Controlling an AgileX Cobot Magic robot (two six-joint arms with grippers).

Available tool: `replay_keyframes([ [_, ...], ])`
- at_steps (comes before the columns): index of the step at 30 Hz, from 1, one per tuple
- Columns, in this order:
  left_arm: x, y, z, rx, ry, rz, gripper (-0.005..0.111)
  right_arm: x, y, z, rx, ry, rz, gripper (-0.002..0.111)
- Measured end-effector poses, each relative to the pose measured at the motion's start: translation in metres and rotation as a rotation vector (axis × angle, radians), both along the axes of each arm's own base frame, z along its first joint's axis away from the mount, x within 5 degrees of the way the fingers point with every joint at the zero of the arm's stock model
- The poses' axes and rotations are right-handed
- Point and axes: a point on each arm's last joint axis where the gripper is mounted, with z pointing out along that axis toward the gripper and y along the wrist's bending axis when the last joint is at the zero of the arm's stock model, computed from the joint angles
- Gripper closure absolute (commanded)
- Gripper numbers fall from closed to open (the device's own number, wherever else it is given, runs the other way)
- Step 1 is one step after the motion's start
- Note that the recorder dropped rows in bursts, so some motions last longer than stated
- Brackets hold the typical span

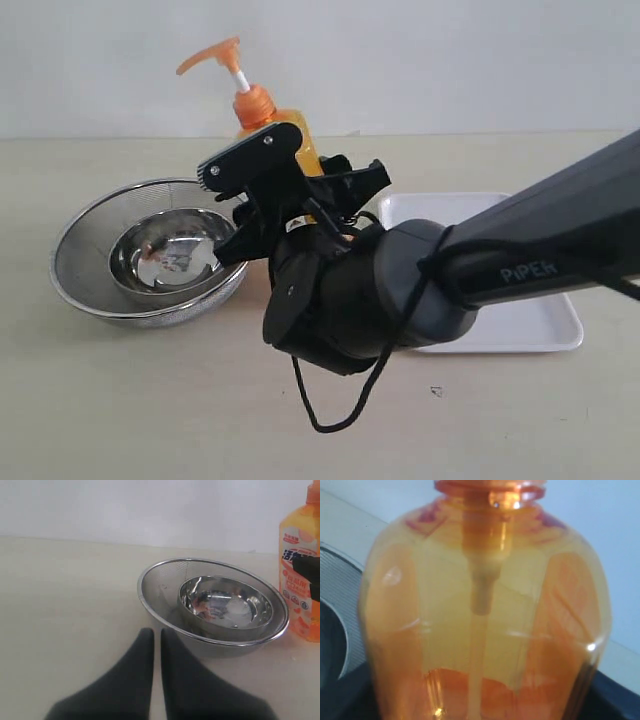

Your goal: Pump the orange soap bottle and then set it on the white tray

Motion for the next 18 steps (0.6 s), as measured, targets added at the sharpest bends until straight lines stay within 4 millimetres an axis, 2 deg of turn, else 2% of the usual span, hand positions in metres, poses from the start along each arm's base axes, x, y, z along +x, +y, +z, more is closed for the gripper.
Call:
replay_keyframes([
  [4, 0.0000, 0.0000, 0.0000, 0.000, 0.000, 0.000, 0.102, -0.0056, 0.0047, 0.0000, -0.017, -0.004, 0.020, 0.108],
  [18, 0.0000, 0.0000, 0.0000, 0.000, 0.000, 0.000, 0.102, -0.0054, 0.0039, 0.0000, 0.008, 0.002, 0.004, 0.108],
])
